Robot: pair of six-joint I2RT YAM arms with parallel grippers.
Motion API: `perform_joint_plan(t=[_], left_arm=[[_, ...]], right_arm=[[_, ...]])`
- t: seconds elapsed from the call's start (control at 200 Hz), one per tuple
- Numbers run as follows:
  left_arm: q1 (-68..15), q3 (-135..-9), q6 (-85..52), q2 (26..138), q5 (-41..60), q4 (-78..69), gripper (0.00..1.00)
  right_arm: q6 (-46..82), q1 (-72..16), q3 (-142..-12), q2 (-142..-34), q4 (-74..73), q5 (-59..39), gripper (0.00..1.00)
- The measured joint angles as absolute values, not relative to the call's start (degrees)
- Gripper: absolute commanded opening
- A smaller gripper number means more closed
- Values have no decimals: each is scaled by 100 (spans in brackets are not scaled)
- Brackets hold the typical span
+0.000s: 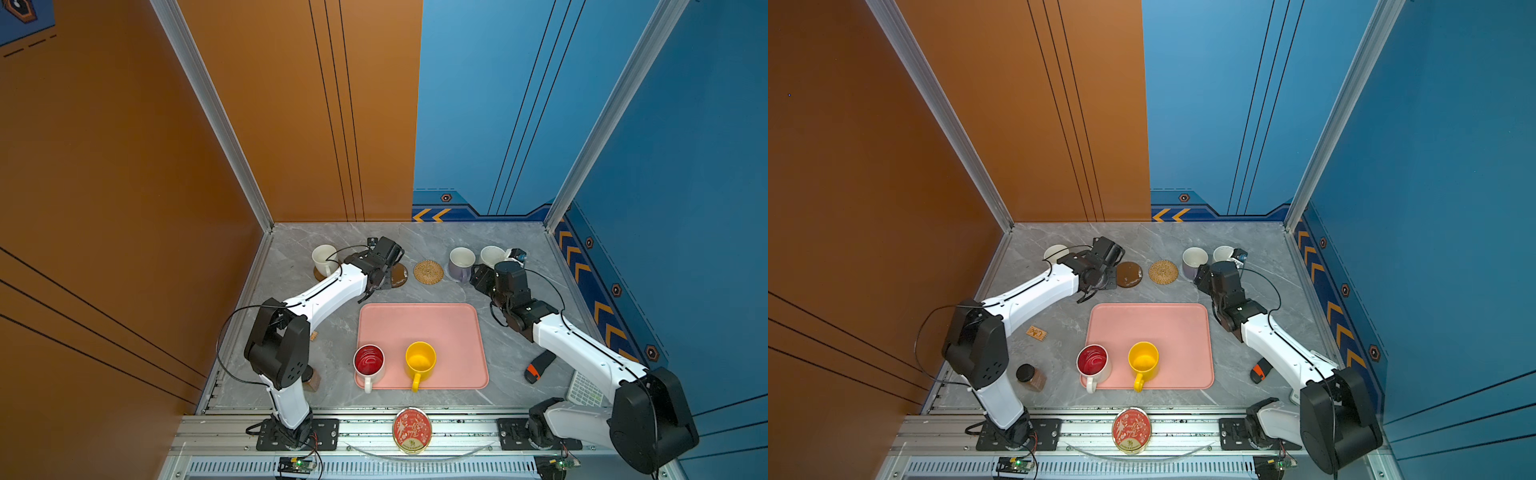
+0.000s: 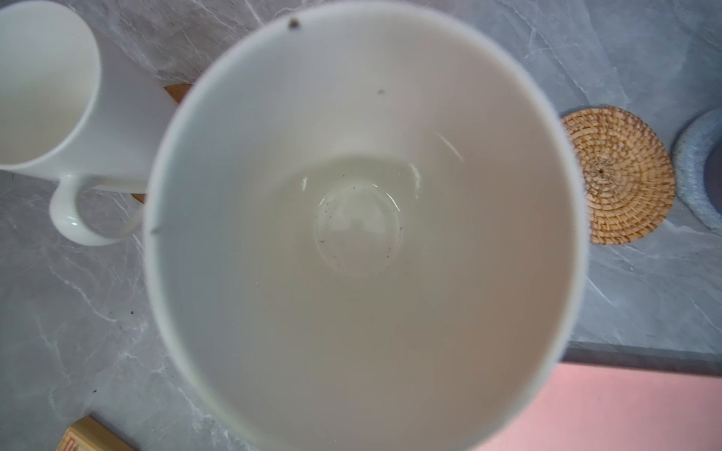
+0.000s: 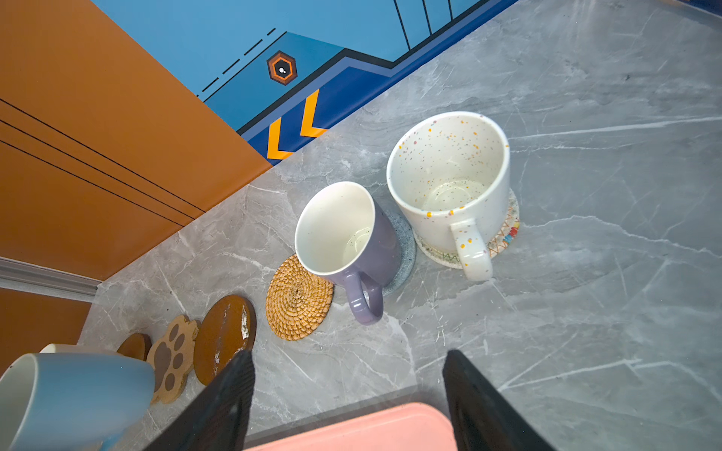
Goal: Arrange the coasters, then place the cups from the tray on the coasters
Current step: 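Carry the blue-handled mug with the left gripper onto the paw-shaped cork coaster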
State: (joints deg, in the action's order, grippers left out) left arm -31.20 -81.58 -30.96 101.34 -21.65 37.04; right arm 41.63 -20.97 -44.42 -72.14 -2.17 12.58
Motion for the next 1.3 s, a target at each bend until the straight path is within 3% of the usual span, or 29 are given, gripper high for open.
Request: perform_joint_plan(t=[0.456, 1.302], left_arm=[[-2585, -8429, -2880, 10757, -2034, 3686, 0], [-2335, -8750, -2786, 11233, -1815, 3583, 0]], right_arm=[[4163, -2097, -4475, -7382, -215, 1208, 75], [4163, -2099, -4558, -7454, -213, 1173, 74]])
